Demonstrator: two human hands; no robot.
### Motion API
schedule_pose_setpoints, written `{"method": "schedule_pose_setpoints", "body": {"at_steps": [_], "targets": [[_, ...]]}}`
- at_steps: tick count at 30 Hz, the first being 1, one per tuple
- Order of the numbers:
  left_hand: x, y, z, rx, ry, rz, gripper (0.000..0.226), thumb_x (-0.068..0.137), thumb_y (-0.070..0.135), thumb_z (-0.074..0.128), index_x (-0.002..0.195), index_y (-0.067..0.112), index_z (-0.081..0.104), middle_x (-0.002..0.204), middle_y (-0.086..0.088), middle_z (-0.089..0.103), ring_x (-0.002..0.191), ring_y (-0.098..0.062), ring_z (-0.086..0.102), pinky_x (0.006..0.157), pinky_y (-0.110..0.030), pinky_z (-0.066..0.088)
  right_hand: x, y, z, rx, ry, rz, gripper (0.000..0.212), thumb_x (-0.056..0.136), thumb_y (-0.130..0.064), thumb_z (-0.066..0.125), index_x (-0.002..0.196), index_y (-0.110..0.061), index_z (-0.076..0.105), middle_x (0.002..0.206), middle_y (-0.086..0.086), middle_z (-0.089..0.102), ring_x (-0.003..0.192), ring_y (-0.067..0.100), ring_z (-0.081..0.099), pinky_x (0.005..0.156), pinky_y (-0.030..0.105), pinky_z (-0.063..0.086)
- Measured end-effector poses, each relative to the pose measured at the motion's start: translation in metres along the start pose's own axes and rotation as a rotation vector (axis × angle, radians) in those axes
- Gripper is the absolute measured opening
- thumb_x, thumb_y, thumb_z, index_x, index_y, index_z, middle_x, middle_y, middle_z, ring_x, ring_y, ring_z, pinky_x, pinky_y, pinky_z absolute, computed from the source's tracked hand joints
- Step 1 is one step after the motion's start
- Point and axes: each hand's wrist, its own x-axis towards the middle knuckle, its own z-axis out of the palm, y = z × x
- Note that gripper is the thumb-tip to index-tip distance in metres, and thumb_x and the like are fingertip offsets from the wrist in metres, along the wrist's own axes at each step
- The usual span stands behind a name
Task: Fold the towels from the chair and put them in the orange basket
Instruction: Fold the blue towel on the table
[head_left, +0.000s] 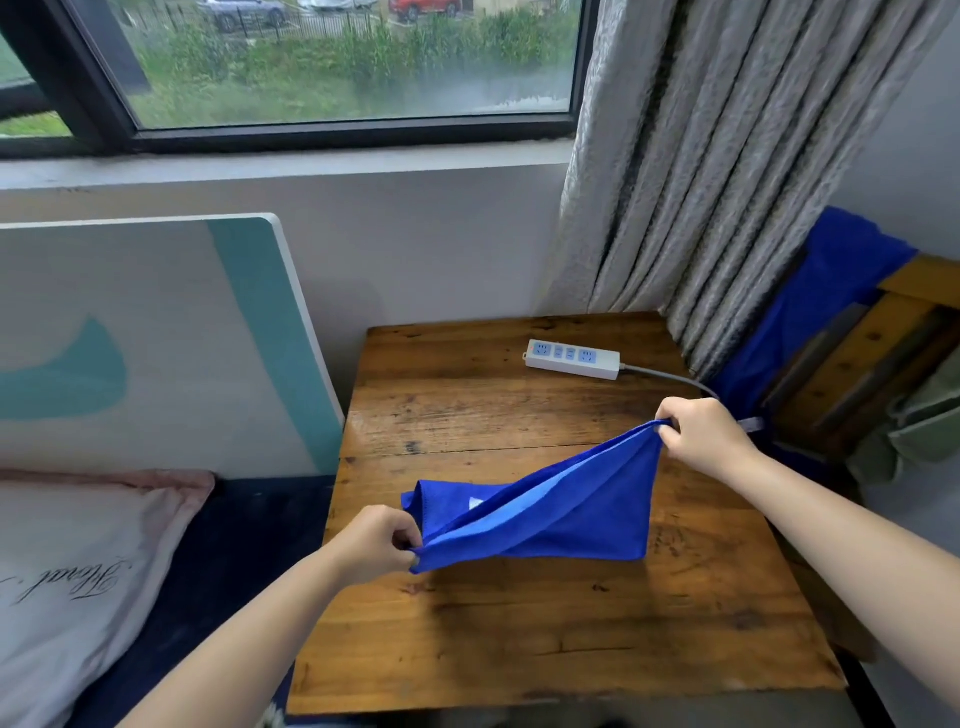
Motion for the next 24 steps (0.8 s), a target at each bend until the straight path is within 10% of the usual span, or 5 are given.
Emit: {"method": "schedule_pose_setpoints", "body": {"at_steps": [24], "targets": [[0.016,0.007,-0.056,0.241,0.457,-0.001,0.026,0.089,0.027,0.059,0.095,0.003,0.066,0.097,-0.009,0.070,0.089,-0.022,0.062,0.071,-0.021,0.040,0.018,0.013,-0.012,-0.148,-0.020,-0.076,0.021,0.093,-0.011,0.046,0.096,0.000,0.064,0.097,0.018,0.069,0.094,0.032,0.062,0.079,0.037,0.046]]}}
